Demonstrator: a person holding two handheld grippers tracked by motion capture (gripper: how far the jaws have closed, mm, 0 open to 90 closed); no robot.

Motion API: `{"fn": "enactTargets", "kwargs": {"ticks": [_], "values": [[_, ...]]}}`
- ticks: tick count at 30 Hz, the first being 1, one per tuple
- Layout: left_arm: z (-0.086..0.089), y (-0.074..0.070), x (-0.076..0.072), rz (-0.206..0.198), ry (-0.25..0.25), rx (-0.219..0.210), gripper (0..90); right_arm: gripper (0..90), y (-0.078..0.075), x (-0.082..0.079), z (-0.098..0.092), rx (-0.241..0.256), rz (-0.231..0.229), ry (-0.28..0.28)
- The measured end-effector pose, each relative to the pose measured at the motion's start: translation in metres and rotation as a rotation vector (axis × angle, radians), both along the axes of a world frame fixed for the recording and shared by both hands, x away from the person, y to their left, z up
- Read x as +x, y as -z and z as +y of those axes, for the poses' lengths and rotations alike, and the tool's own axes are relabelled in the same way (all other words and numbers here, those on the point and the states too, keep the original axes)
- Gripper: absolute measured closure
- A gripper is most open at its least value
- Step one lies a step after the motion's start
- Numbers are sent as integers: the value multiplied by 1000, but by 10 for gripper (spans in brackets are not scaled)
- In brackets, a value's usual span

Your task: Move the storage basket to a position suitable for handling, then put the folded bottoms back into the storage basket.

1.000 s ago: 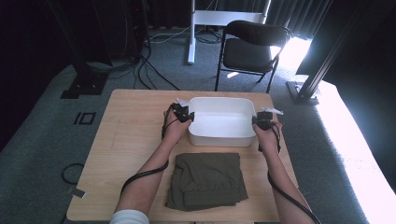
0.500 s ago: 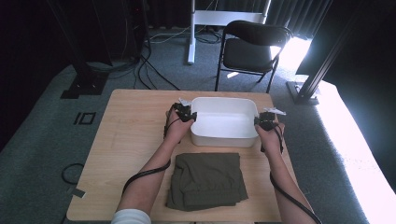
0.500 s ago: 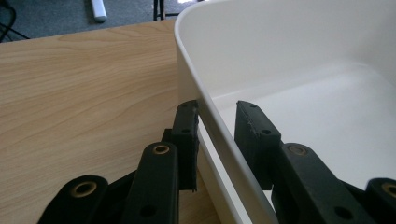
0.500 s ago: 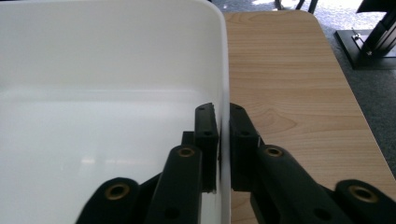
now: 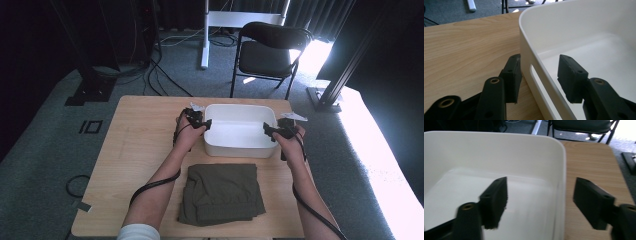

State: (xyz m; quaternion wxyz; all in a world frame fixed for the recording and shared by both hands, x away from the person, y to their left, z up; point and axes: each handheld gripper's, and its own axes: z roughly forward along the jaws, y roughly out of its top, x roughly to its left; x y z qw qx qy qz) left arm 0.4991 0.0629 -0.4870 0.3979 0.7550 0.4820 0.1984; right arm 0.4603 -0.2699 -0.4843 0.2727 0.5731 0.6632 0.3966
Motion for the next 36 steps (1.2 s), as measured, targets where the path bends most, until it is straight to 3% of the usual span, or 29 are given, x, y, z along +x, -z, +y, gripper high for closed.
{"fn": "enactTargets", "kwargs": {"ticks": [1,2,3,5,6,7,8,11,13,25,29,36], "values": [[1,-2,0,5,-6,-15,473,210,0,0,1,9,-4,-5],[2,-3,1,0,-8,-18,473,210,0,0,1,9,-4,-5],[3,-5,0,-3,-2,-6,418,197,0,0,3,13,-14,-6],[6,-9,-3,-12,-1,-43,397,195,0,-1,5,4,-23,-5],[6,-9,-3,-12,-1,-43,342,195,0,-1,5,4,-23,-5],[8,-13,-8,-29,11,-9,334,181,-2,-1,7,4,-38,-3],[8,-13,-8,-29,11,-9,268,181,-2,-1,7,4,-38,-3],[11,-15,-14,-30,24,-7,264,181,-5,-3,9,9,-44,-21],[12,-16,-18,-26,51,-20,206,181,-8,-5,10,4,-44,-32],[16,-30,-39,-42,101,-53,207,180,-21,-17,9,22,-62,-47],[18,-33,-50,-43,125,-42,207,180,-23,-23,10,28,-70,-57],[23,-36,-61,-53,133,-61,206,180,-26,-33,14,32,-70,-72]]}}
